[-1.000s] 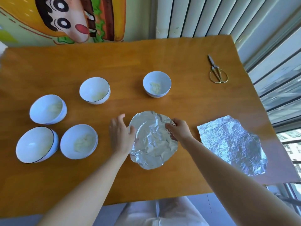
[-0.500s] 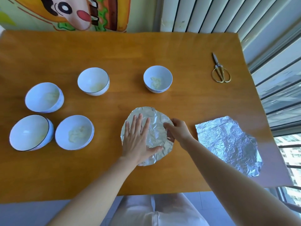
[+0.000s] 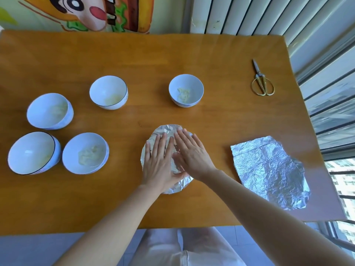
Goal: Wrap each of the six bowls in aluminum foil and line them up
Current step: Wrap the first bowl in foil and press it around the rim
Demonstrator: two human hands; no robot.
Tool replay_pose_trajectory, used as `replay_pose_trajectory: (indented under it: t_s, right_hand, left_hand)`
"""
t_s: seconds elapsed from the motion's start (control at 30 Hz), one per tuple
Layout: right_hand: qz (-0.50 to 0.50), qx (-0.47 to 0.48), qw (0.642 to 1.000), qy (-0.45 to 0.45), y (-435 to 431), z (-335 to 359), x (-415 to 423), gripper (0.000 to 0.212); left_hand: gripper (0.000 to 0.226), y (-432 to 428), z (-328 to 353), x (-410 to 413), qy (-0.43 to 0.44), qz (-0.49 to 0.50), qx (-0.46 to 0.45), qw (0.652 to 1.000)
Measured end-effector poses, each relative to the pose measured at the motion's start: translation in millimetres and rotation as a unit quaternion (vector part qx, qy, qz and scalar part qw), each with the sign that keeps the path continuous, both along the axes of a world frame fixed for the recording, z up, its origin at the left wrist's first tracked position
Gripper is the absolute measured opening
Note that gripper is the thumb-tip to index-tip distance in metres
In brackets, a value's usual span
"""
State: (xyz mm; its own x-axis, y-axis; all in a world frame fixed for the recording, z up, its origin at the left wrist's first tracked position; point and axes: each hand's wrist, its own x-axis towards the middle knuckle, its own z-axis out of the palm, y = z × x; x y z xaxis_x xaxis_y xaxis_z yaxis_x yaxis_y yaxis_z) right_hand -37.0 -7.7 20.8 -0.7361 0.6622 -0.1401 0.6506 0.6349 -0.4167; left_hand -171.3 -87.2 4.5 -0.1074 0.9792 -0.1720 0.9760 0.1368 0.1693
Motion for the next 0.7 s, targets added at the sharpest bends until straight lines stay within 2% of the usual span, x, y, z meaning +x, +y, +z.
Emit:
replay_pose_trajectory:
  t_s: [0.13,0.27,0.43,0.57,0.63,0.7]
  right_hand:
    - [0.013,-0.014,0.998,-0.056,2.2,-11.4,7.7,0.075]
    - [0.011,-0.030,0.998,-0.053,2.6,-12.5,8.1,0.074]
    - [0.003,-0.024,0.999,-0.034,1.5,-15.9,8.9,0.072]
    - [0.001,-0.019,0.999,-0.027,1.4,-17.1,9.2,0.071]
    - [-0.001,-0.013,1.000,-0.027,1.3,-17.8,9.2,0.072]
    - [-0.003,-0.009,1.000,-0.026,0.4,-18.2,8.7,0.072]
  left_hand:
    - [0.121,-1.4,-2.1,0.0,-0.008,-0.005,0.003,1.000]
    - [0.127,-3.9,-0.4,-1.2,-0.038,0.006,0.011,0.999]
    - [0.132,-16.4,-9.9,-14.0,-0.156,0.037,0.028,0.987]
    - [0.102,-20.2,-11.9,-20.0,-0.334,0.108,0.078,0.933]
    - [0.083,-17.0,-10.7,-22.4,-0.362,0.195,0.119,0.904]
    - [0.070,-14.1,-6.2,-26.3,-0.321,0.232,0.170,0.902]
